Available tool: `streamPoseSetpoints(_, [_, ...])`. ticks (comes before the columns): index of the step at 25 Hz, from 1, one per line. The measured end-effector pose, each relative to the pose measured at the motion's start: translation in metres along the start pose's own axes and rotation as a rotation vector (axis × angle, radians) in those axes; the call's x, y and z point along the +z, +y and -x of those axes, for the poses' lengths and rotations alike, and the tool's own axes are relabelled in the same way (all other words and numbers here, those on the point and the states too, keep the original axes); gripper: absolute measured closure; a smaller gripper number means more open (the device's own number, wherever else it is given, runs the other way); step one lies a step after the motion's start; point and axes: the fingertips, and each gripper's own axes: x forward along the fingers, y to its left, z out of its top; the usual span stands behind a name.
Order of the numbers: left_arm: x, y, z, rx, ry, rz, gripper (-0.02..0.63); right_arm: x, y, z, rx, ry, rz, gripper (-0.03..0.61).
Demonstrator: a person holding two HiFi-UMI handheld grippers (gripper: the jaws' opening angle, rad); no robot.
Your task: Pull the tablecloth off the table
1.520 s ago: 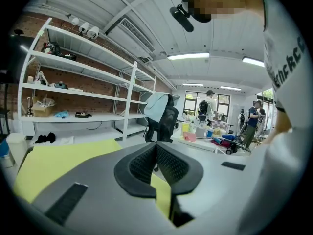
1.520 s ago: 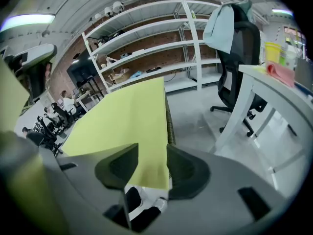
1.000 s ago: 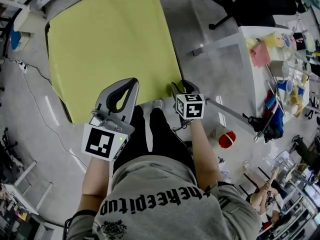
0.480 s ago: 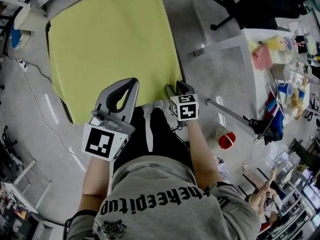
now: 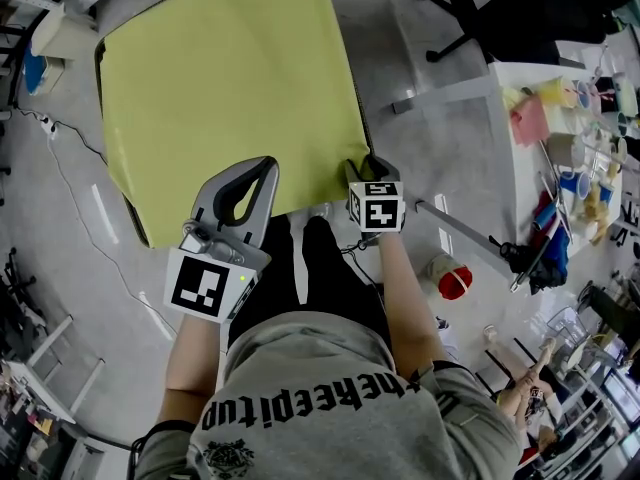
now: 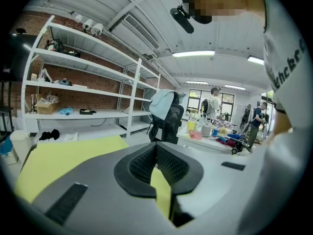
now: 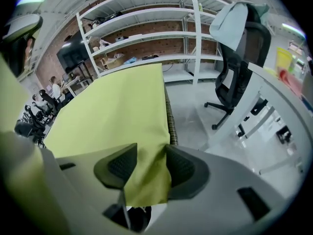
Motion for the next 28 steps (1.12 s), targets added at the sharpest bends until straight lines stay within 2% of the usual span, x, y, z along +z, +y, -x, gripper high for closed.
streamPoseSetpoints(7, [0.0,0.006,0.0,0.007,0.0,0.01,0.6,0.008,-0.004,-0.005,-0.053,0.007,-0.03,0.41])
streamPoseSetpoints(8, [0.0,0.006,-0.001,0.007,0.0,0.011,0.6,0.008,-0.004,-0.006,-0.058,0.004,-0.038,0.427])
streamPoseSetpoints(11, [-0.001,0.006,-0.001,0.008,-0.001,0.011,0.6,0.008,0.002,-0.009,-0.046,0.007,-0.044,0.54])
streamPoseSetpoints(12, [-0.001,0.006,-0.001,0.009,-0.001,0.01,0.6,0.009,0.004,-0.01,-0.039,0.009,-0.043,0.55])
streamPoseSetpoints(18, [0.003,0.01,0.003,0.031,-0.011,0.009,0.6,0.023,0.016,0.006,0.092,-0.089,-0.106,0.56])
streamPoseSetpoints(23, [0.001,0.015,0.01,0.069,-0.021,0.028,0.6,0.044,0.044,0.024,0.203,-0.149,-0.072,0.56])
streamPoseSetpoints(28, [-0.001,0.022,0.02,0.132,-0.033,0.025,0.6,0.063,0.065,0.035,0.256,-0.18,0.008,0.561])
